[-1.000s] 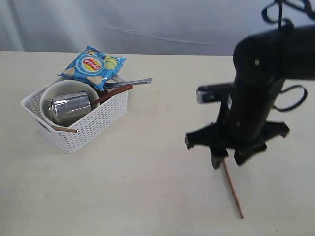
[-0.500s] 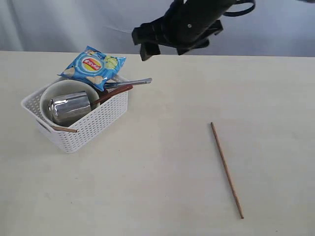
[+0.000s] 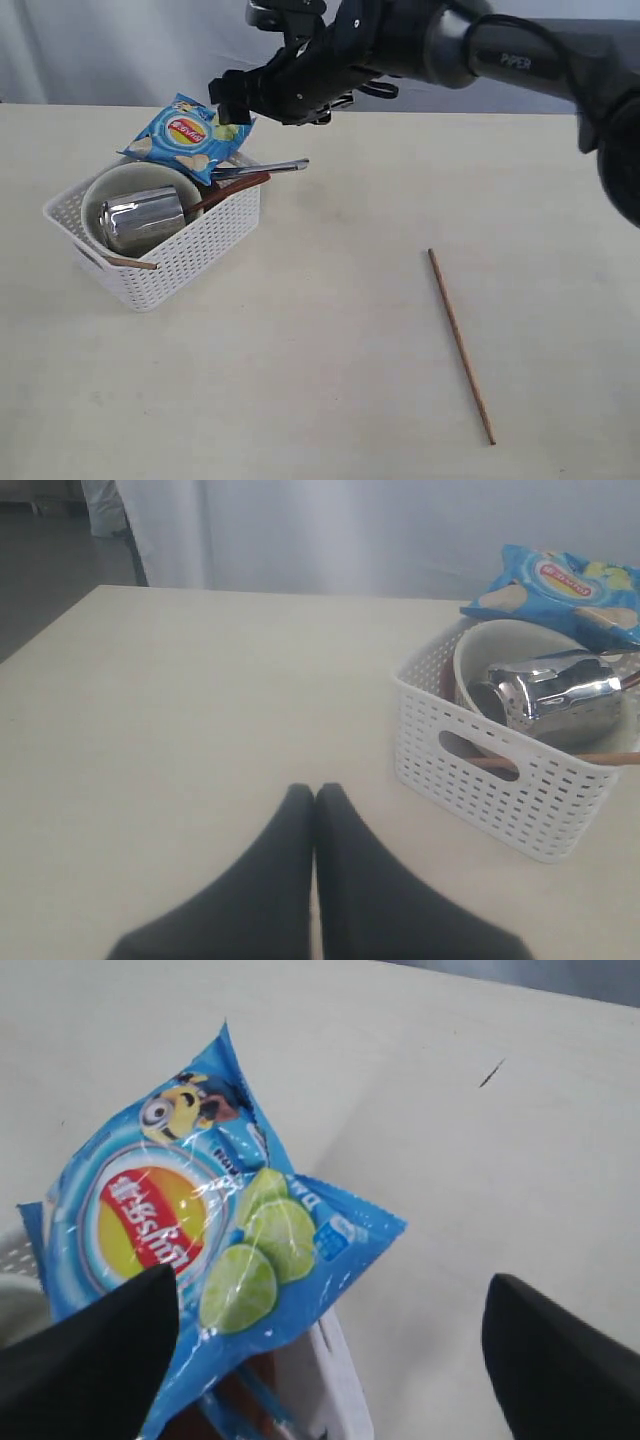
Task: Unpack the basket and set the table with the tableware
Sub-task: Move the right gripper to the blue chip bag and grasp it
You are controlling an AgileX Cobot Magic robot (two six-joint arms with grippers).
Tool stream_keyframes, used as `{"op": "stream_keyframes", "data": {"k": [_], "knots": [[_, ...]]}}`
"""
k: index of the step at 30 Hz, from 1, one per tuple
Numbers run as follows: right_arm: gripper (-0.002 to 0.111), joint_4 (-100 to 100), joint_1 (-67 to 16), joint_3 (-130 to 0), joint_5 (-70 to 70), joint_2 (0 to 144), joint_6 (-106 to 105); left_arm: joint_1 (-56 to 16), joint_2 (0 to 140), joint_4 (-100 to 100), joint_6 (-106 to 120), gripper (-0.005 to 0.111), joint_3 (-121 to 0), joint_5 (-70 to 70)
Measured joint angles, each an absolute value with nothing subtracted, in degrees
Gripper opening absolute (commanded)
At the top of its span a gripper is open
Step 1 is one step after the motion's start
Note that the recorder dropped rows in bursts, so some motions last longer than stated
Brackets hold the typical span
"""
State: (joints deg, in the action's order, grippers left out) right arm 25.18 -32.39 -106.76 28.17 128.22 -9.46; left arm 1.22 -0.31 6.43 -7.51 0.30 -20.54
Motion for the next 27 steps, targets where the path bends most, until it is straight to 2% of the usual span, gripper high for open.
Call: {"op": "stream_keyframes", "data": {"k": [18, 22, 27], "knots": [[0.077, 35.2, -32.9, -110.1, 21.9, 134.7, -17.1, 1.2, -0.3, 6.4, -7.5, 0.000, 0.3, -20.5], [0.071, 35.3, -32.9, -110.1, 21.6, 134.7, -17.3, 1.2, -0.3, 6.4, -7.5, 0.000, 0.3, -20.5], [0.052, 35.3, -32.9, -110.1, 21.6, 134.7, -17.6, 1.2, -0.3, 6.4, -7.5, 0.000, 0.3, -20.5]]}}
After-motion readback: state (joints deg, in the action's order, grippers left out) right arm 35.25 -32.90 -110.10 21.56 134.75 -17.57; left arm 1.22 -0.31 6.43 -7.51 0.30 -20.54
